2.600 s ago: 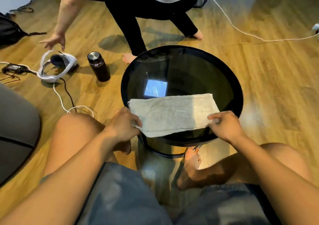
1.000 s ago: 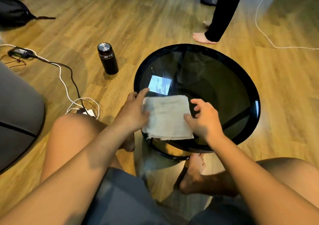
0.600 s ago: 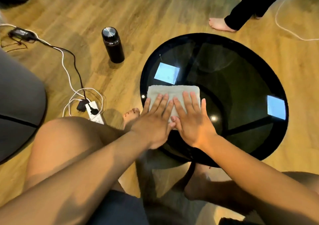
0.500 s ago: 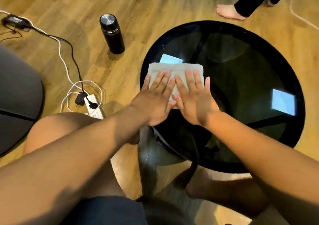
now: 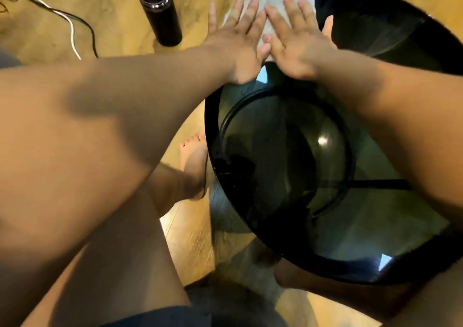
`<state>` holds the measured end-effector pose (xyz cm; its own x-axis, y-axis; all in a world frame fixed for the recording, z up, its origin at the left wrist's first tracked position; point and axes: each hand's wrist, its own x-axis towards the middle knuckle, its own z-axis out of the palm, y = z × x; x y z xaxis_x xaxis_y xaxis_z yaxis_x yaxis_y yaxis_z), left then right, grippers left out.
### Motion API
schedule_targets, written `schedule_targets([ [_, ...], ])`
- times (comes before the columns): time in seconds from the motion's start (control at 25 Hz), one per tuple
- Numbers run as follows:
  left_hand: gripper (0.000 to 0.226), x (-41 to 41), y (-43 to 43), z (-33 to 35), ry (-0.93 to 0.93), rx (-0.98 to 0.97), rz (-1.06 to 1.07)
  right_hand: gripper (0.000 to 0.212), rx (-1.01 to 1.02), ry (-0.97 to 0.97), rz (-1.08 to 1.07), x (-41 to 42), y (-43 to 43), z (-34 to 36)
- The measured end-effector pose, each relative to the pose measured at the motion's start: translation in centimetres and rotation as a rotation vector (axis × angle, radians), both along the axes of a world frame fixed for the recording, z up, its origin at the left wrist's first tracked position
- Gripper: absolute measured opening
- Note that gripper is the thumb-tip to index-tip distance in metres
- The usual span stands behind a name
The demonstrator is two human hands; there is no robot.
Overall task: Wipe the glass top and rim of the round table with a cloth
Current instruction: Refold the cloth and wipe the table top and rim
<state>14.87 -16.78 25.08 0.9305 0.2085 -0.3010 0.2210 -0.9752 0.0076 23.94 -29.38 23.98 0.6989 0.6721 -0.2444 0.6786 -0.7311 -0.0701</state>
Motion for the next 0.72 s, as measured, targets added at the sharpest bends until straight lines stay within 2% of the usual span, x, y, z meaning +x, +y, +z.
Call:
schedule_targets([
  [0.2,0.065,-5.4,-2.6,2.1,0.108,-0.077,0.025,0.052,0.065,0.059,0.007,-5.5,-3.4,1.5],
  [0.36,0.063,-13.0,-6.5,3.3,0.138,-0.153,0.023,0.047,0.095,-0.012,0.113,-12.2,-8.1,1.6],
  [0.52,0.061,-20.5,-11.6,5.1,0.178,-0.108,-0.033,0.042,0.143,0.028,0.133,-19.8,-13.3,2.4],
  [0.64,0.05,-25.2,-15.7,6.3,0.077,-0.028,-0.178,0.037,0.187,0.02,0.122,-25.8,-18.4,2.6],
  [0.72,0.048,-25.9,-16.8,5.7,0.02,-0.083,-0.194,0.036,0.195,0.014,0.082,-27.8,-20.9,2.5],
])
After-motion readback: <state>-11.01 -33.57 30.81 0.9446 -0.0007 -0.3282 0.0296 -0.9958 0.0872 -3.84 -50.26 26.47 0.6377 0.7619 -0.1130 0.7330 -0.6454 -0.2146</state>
